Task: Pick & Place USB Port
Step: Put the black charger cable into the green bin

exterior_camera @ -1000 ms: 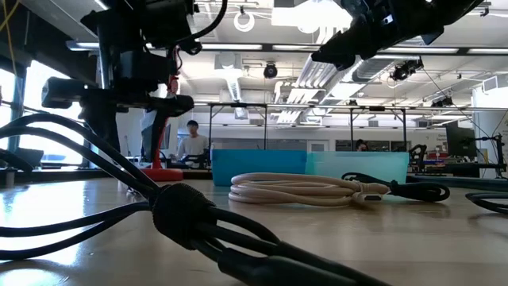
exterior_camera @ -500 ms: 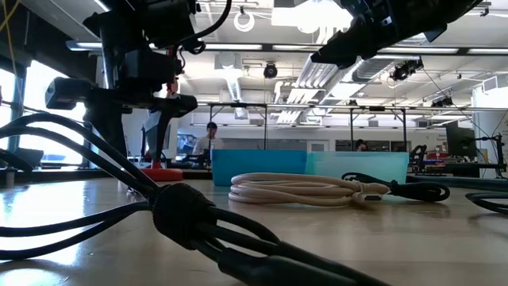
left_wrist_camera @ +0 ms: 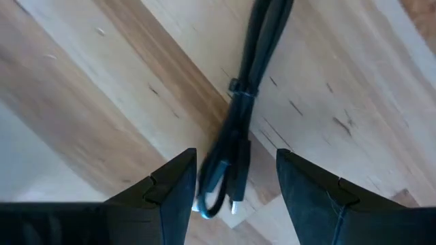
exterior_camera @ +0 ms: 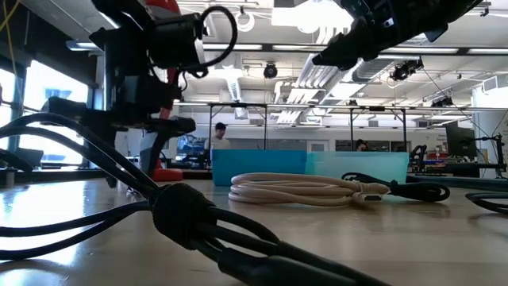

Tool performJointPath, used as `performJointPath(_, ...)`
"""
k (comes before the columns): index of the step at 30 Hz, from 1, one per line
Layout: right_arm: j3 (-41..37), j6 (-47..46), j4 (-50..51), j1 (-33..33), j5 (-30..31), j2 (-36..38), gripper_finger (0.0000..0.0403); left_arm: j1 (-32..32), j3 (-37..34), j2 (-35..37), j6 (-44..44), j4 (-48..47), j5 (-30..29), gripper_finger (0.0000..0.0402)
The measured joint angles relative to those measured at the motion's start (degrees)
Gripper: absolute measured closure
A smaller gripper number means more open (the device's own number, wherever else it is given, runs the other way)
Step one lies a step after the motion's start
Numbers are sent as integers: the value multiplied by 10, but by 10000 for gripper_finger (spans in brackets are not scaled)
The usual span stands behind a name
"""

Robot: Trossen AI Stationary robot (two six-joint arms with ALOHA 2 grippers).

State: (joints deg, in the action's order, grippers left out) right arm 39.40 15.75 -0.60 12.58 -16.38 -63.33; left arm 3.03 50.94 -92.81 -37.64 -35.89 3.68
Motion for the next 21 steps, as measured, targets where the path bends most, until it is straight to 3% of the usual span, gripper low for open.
performJointPath(13,0,-1,9,0,0,0,251,1,2,-25,1,11,-32,209)
performJointPath(17,0,-1,9,0,-1,0,251,1,1,-26,1,11,-32,245)
performJointPath(21,0,-2,9,0,-2,0,251,1,1,-26,2,17,-42,306)
